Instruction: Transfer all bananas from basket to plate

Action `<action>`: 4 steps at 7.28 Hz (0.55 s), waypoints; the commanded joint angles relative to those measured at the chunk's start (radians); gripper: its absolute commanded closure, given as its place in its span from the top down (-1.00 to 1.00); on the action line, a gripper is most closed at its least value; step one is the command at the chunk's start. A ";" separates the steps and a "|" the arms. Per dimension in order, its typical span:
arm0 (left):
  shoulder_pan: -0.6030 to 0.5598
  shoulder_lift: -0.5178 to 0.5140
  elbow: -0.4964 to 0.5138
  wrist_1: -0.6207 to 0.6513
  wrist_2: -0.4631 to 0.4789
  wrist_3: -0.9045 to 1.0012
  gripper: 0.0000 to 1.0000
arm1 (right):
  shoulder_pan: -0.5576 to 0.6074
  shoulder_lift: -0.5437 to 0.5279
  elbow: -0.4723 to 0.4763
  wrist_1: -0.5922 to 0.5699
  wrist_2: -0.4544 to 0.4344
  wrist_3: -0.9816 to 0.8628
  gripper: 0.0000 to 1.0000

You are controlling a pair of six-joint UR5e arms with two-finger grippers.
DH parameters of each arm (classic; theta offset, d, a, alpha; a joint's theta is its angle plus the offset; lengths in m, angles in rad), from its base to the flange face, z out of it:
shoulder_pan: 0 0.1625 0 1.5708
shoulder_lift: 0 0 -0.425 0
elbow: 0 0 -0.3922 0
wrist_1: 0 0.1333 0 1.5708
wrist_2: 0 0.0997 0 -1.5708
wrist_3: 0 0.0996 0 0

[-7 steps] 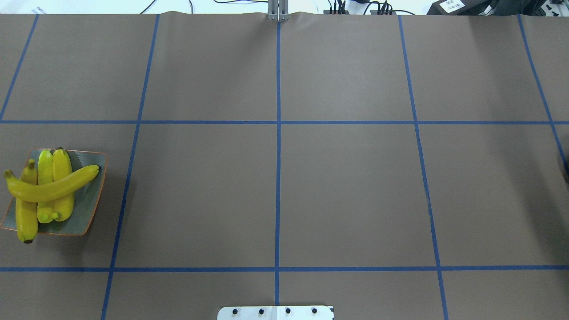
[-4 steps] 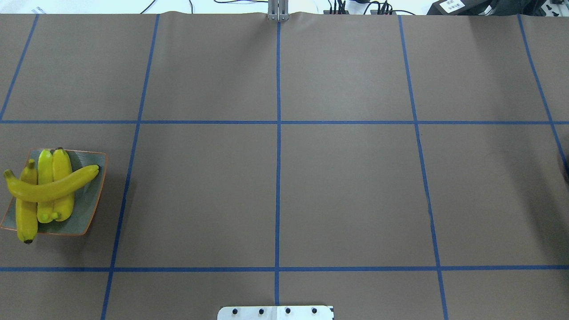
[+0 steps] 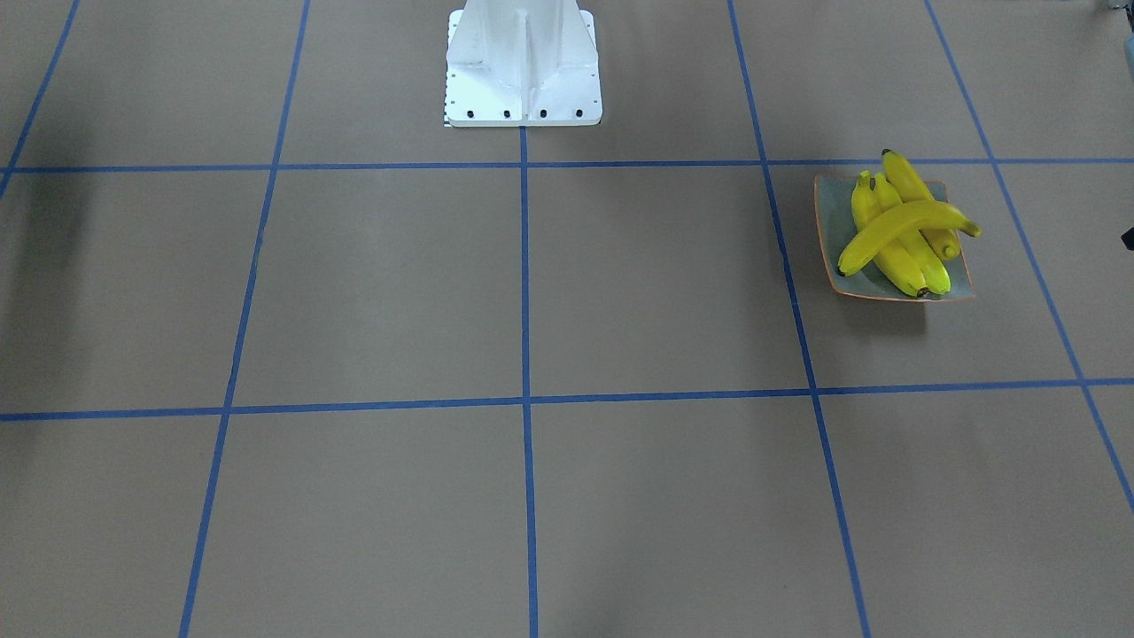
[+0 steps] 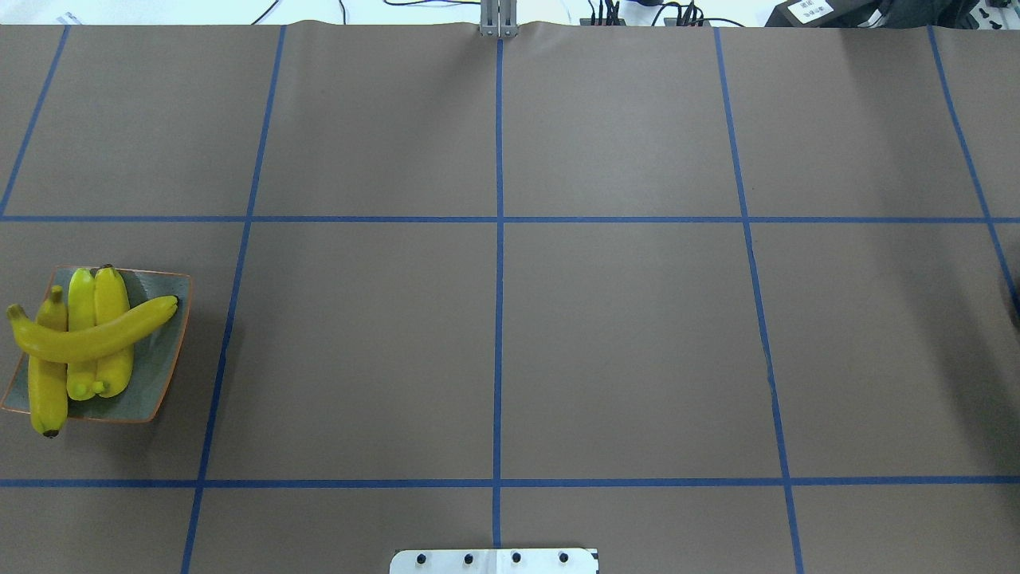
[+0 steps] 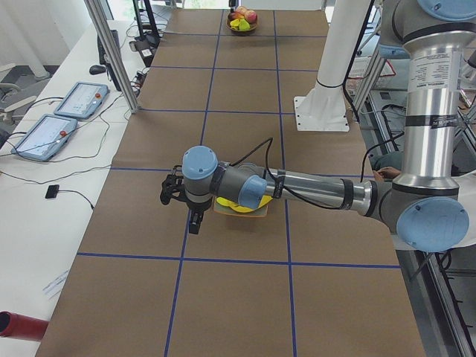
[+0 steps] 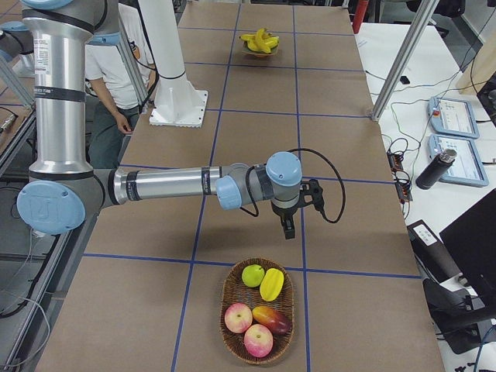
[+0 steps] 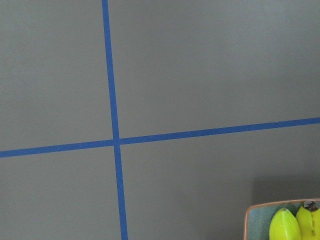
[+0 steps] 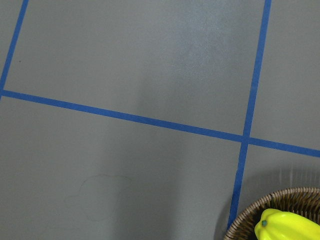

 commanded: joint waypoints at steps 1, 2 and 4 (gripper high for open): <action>0.000 -0.005 -0.014 0.002 0.007 -0.002 1.00 | 0.000 0.003 -0.005 0.004 0.004 -0.009 1.00; 0.000 -0.013 -0.008 0.001 0.008 -0.002 1.00 | 0.000 0.005 -0.005 0.005 -0.002 -0.009 1.00; 0.006 -0.016 -0.006 0.002 0.007 -0.002 1.00 | 0.005 0.008 -0.007 0.008 -0.006 -0.011 1.00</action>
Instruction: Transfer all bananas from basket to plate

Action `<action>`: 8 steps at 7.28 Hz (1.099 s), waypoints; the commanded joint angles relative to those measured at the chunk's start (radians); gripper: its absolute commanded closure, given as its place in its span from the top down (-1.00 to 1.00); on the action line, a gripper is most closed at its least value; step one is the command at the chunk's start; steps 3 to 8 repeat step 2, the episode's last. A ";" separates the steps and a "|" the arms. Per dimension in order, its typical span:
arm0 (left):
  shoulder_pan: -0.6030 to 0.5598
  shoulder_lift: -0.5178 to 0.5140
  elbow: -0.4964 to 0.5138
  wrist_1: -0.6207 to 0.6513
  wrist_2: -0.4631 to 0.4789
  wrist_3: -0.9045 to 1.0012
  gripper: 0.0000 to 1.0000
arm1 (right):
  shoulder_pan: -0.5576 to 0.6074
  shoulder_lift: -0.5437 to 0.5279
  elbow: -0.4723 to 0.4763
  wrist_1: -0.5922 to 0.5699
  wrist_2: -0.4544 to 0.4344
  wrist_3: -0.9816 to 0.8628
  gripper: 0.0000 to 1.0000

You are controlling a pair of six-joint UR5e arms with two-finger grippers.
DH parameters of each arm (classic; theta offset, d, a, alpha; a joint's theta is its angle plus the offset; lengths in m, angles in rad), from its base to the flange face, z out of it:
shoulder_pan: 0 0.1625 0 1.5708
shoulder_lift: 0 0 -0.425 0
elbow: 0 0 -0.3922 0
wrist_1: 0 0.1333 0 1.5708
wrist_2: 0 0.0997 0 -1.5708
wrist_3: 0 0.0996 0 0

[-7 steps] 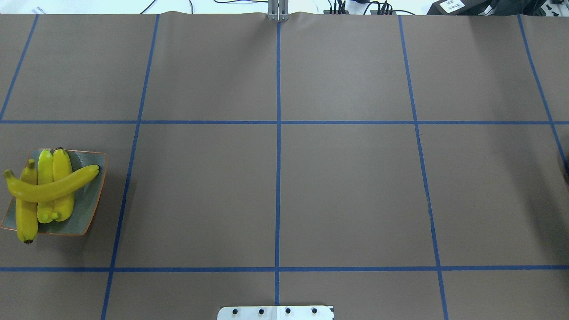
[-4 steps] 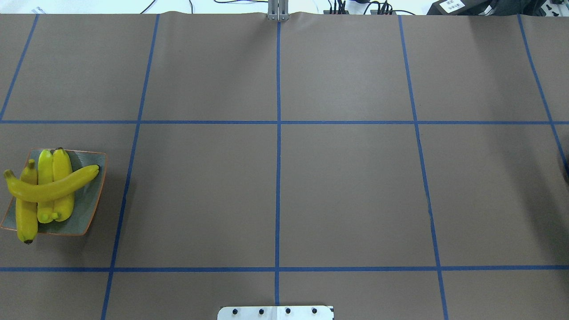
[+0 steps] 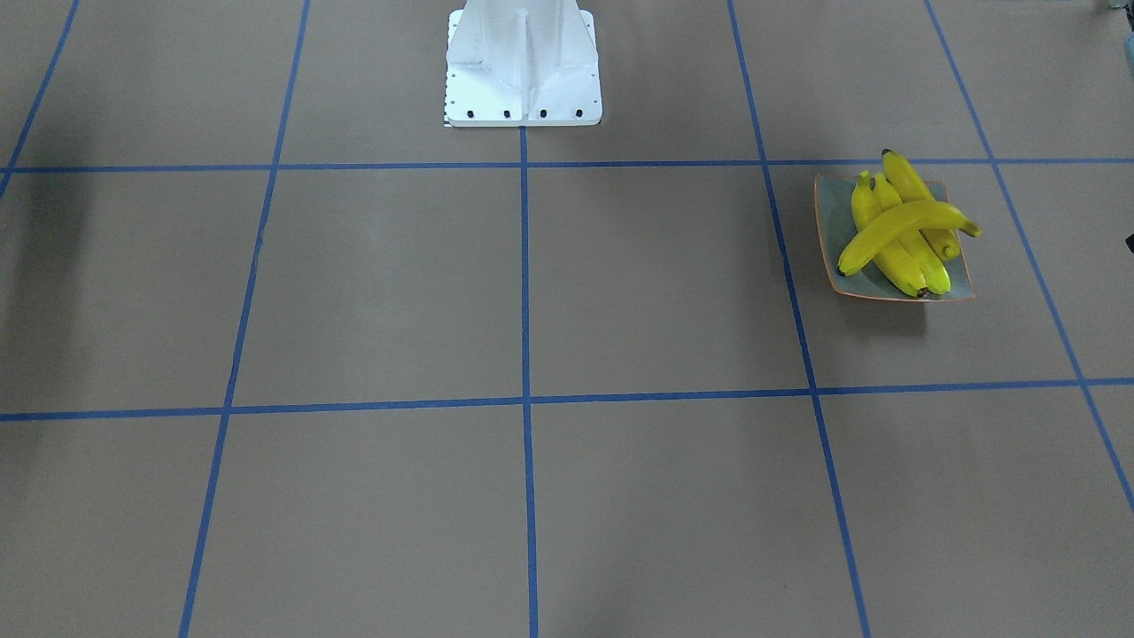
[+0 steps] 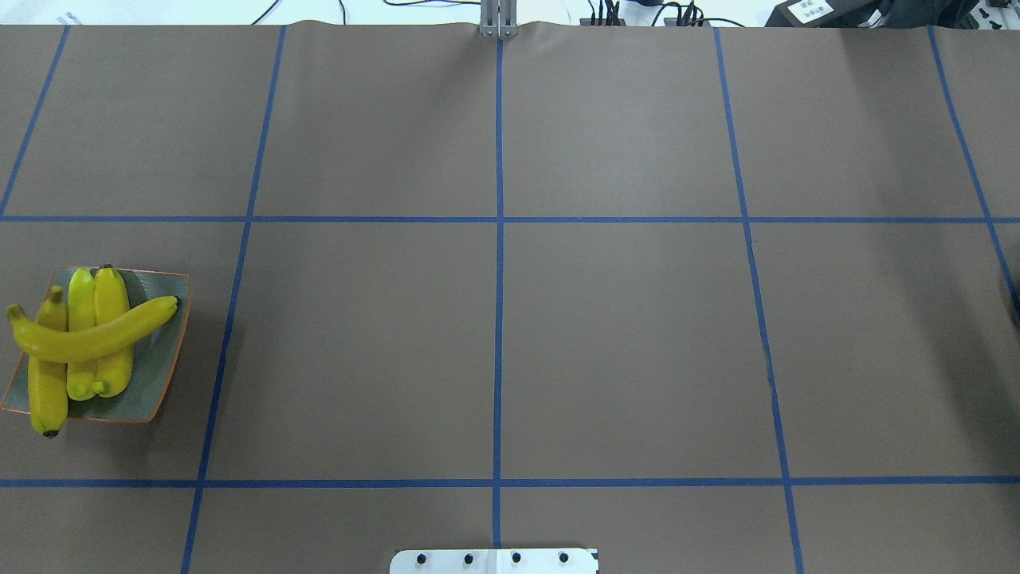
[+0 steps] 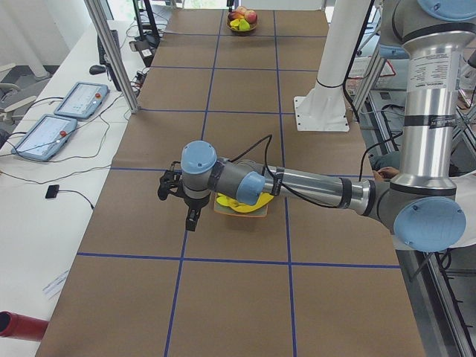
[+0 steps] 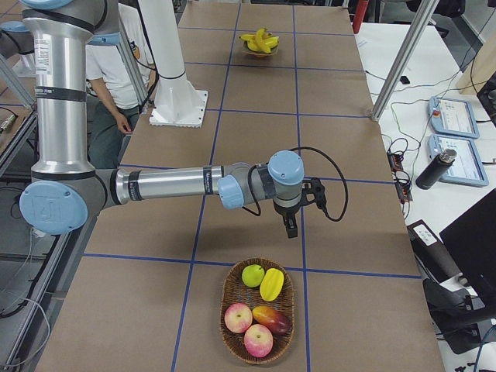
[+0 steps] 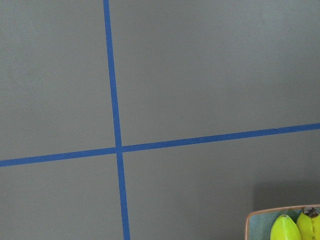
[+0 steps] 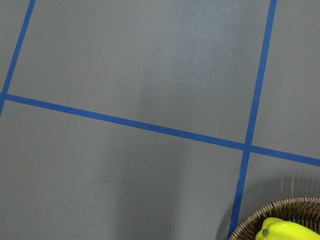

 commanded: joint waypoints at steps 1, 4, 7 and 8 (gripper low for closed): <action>0.004 -0.004 0.000 -0.002 -0.001 0.000 1.00 | 0.002 0.001 0.001 0.004 -0.004 -0.002 1.00; 0.002 -0.009 -0.011 -0.001 -0.001 0.000 1.00 | 0.002 0.001 0.001 0.005 -0.004 0.000 1.00; 0.002 -0.009 -0.011 -0.001 -0.001 0.000 1.00 | 0.002 0.001 0.001 0.005 -0.004 0.000 1.00; 0.002 -0.009 -0.011 -0.001 -0.001 0.000 1.00 | 0.002 0.001 0.001 0.005 -0.004 0.000 1.00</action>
